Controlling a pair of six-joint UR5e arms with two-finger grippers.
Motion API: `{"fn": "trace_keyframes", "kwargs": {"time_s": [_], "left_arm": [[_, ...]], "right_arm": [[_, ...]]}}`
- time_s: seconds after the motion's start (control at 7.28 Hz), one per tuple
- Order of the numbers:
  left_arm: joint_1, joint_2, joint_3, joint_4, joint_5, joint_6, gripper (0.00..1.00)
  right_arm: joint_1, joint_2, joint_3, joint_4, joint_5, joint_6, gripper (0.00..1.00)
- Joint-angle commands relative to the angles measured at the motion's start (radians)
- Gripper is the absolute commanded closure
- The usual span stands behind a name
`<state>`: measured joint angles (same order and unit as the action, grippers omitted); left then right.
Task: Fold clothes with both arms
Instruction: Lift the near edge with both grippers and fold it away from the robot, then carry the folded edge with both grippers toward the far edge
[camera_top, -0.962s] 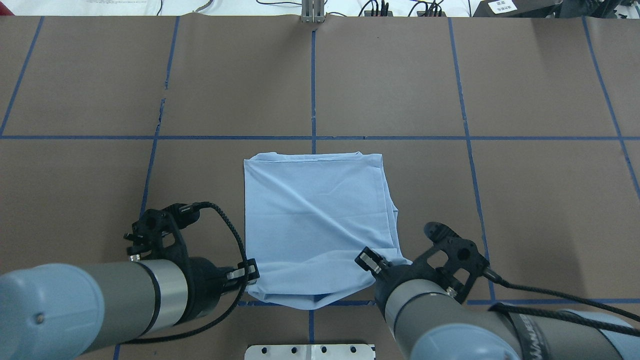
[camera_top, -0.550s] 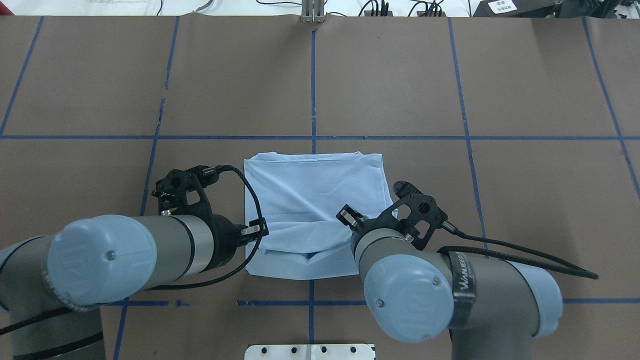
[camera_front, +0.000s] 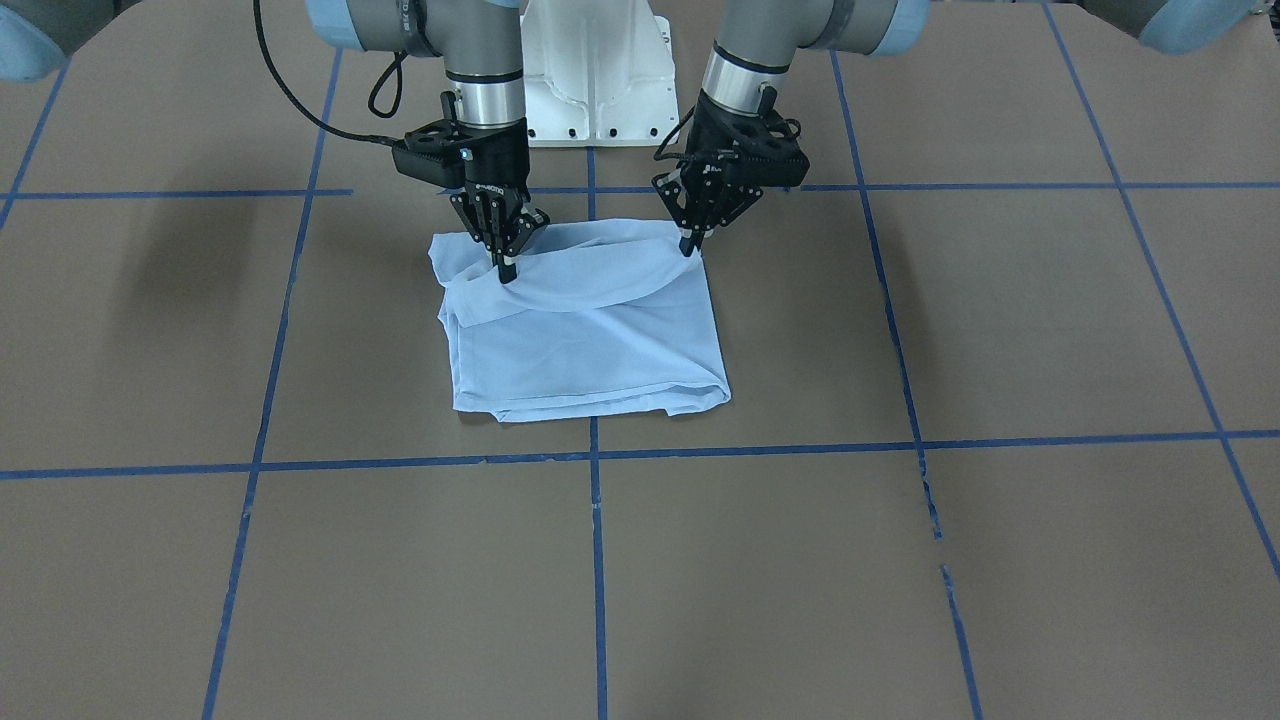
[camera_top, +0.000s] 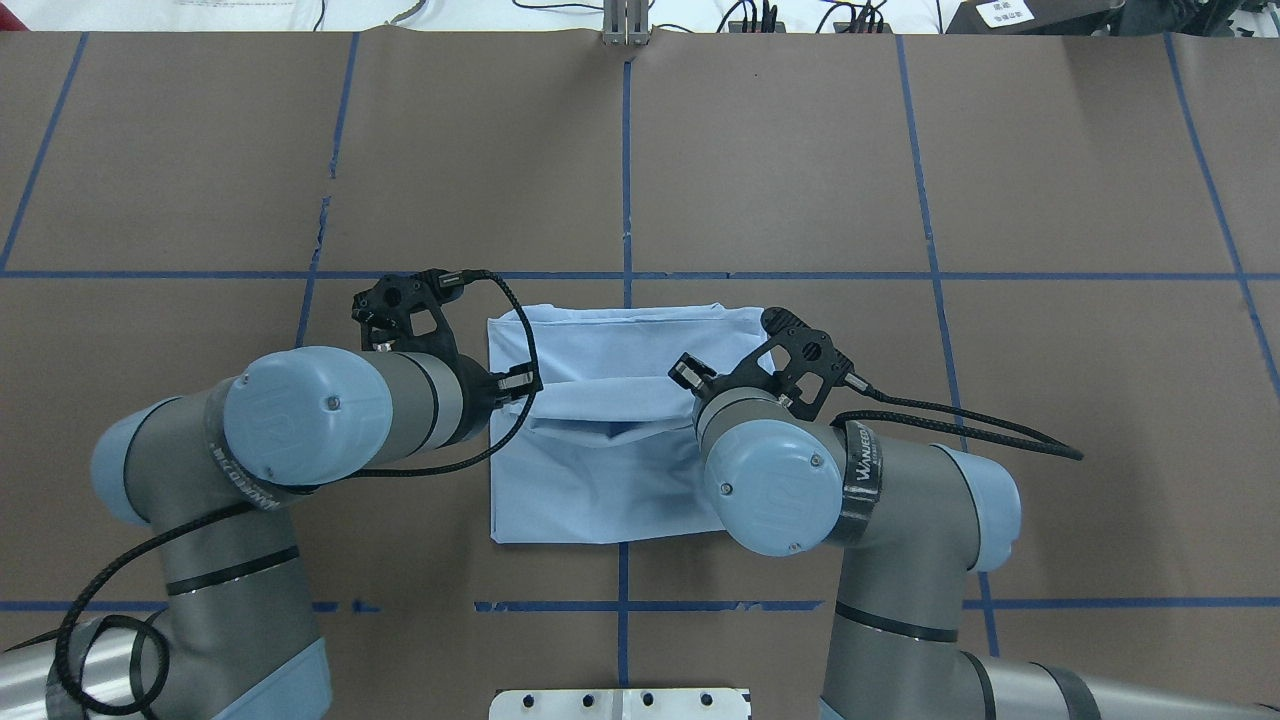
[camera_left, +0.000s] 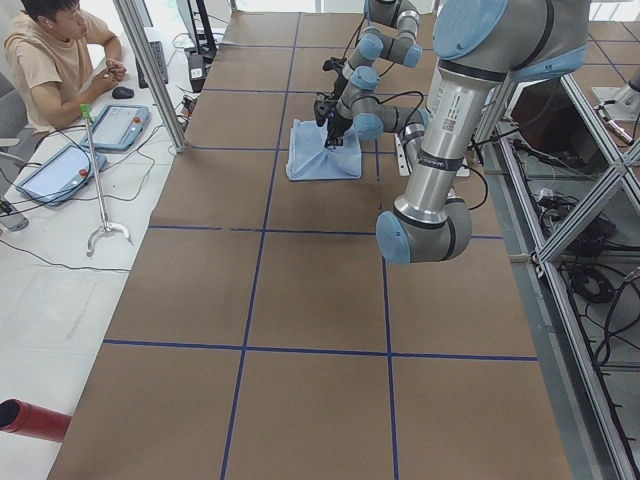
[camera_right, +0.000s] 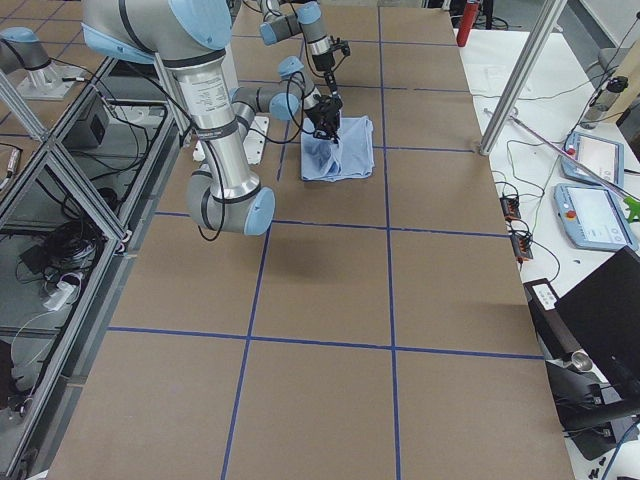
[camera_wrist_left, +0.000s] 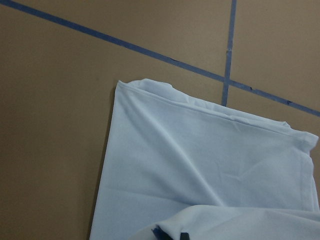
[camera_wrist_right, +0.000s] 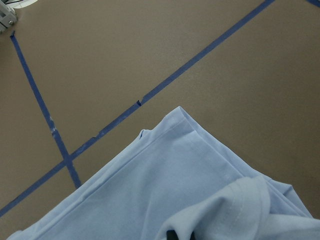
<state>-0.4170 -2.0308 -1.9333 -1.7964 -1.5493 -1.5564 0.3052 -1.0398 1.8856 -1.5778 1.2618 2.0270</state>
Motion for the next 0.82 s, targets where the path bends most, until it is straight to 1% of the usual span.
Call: {"fn": "trace_keyframes", "kwargs": {"time_s": [0.0, 0.14, 0.41, 0.69], "left_arm": [[-0.035, -0.029, 0.152, -0.099, 0.002, 0.024, 1.00], [-0.043, -0.057, 0.213, -0.109, 0.003, 0.024, 1.00], [-0.045, -0.063, 0.253, -0.139, 0.002, 0.026, 1.00], [-0.046, -0.063, 0.269, -0.159, 0.003, 0.060, 1.00]], "right_arm": [[0.021, 0.068, -0.128, 0.038, 0.002, -0.013, 1.00], [0.029, 0.102, -0.179, 0.039, 0.004, -0.013, 1.00], [0.041, 0.102, -0.209, 0.039, 0.007, -0.025, 0.98], [0.049, 0.103, -0.211, 0.038, 0.008, -0.042, 0.90]]}}
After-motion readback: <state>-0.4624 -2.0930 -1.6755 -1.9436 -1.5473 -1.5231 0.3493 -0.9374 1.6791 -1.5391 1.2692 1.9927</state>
